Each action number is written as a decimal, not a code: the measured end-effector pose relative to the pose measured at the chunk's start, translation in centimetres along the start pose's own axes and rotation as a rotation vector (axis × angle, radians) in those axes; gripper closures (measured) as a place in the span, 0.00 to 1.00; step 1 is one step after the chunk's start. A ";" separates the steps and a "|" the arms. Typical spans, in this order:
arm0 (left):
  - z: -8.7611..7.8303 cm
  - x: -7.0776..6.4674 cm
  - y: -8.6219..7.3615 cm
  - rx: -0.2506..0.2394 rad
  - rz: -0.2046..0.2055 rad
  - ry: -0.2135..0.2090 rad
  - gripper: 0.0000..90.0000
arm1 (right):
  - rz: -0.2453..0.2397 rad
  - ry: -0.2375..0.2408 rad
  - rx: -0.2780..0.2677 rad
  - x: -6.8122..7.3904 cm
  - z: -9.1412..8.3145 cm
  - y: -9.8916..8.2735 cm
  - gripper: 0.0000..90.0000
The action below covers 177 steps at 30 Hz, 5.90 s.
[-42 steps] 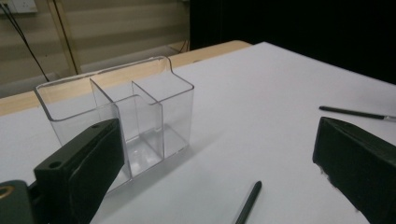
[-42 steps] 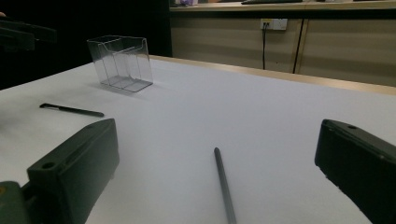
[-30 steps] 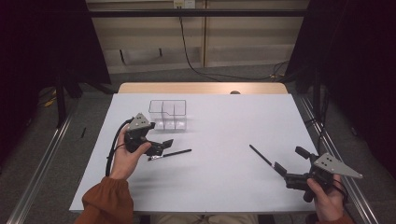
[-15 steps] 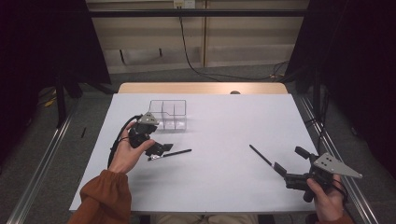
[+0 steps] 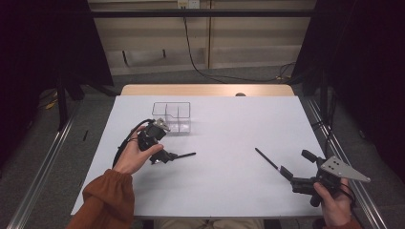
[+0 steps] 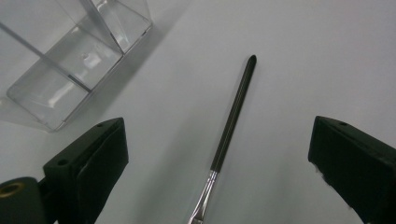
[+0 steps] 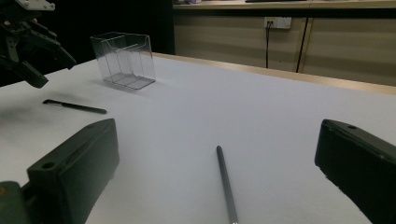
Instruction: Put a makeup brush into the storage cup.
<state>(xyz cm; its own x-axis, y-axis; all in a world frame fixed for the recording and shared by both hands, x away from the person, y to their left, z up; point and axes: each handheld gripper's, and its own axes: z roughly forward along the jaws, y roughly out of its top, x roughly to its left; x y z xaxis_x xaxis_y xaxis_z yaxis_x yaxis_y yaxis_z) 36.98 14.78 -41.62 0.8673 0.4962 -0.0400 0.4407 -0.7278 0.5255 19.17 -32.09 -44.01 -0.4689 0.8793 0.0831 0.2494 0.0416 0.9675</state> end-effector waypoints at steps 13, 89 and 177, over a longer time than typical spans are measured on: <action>1.4 -0.2 0.4 0.132 0.069 -0.045 0.08 | 0.002 0.006 0.007 0.0 0.0 0.0 0.00; 3.0 1.2 0.2 0.343 0.040 -0.132 0.94 | -0.007 0.014 0.020 0.0 0.0 -0.1 0.00; -2.5 -3.4 0.3 -0.508 -0.055 -0.168 0.94 | 0.000 0.006 0.015 0.1 -0.1 -0.1 0.00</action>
<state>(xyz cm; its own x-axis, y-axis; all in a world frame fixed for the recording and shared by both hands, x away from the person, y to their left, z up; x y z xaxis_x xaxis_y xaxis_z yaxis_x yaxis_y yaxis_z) 33.56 14.06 -39.22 0.8894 0.4145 -0.1927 0.3553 -0.3618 0.8619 18.98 -32.09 -44.11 -0.4742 0.8763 0.0850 0.2623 0.0484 0.9638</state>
